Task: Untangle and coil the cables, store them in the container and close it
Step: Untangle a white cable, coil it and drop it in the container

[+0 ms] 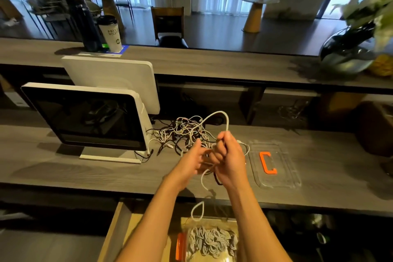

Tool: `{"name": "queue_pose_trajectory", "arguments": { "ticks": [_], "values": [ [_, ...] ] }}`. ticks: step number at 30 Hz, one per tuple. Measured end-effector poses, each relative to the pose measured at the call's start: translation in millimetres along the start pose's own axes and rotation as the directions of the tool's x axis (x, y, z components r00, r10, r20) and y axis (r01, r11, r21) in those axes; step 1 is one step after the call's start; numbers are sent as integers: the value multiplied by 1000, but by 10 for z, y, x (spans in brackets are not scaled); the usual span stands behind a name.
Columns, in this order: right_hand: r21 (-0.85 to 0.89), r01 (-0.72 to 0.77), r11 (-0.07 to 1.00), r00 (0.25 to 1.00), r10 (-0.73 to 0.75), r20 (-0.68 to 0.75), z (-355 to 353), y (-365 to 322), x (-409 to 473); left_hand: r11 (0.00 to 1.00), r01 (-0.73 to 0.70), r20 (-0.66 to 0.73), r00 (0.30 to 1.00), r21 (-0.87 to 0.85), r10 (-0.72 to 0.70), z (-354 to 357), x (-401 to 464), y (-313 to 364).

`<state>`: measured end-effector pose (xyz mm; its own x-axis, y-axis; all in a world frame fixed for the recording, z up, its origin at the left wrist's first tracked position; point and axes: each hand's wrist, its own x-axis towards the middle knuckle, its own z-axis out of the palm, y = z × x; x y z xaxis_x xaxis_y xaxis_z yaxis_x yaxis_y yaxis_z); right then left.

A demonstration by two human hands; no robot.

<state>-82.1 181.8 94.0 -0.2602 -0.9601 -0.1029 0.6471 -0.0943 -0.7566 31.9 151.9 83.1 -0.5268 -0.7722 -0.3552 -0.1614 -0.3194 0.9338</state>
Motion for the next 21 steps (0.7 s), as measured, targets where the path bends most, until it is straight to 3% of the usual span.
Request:
{"name": "queue_pose_trajectory", "arguments": {
  "ticks": [4,6,8,11,13,15,19,21],
  "values": [
    [136,83,987,990,-66,-128,-29,-137,111,992,60,273,958,108,-88,-29,-56,-205],
    [192,99,976,978,-60,-197,-119,-156,142,995,17,294,955,97,-45,-123,-44,-237],
    [228,84,970,955,-12,-298,-228,-156,151,998,-39,231,973,56,25,-201,-52,-200],
    [1,-129,992,878,115,-464,-352,-113,115,994,-104,59,993,-22,105,-285,-57,-154],
    [-210,-336,918,842,193,-503,-364,-72,57,992,-123,-52,991,39,125,-330,-26,-125],
    [-328,-420,846,849,239,-471,-300,-64,10,989,-122,-97,987,85,130,-336,-13,-63],
    [-630,-336,700,912,74,-404,-99,-166,-17,979,-94,-141,983,183,120,-341,16,29],
    [-652,-180,737,946,-51,-320,-12,-220,6,978,-78,-118,988,193,102,-349,13,42]
  ]
}}
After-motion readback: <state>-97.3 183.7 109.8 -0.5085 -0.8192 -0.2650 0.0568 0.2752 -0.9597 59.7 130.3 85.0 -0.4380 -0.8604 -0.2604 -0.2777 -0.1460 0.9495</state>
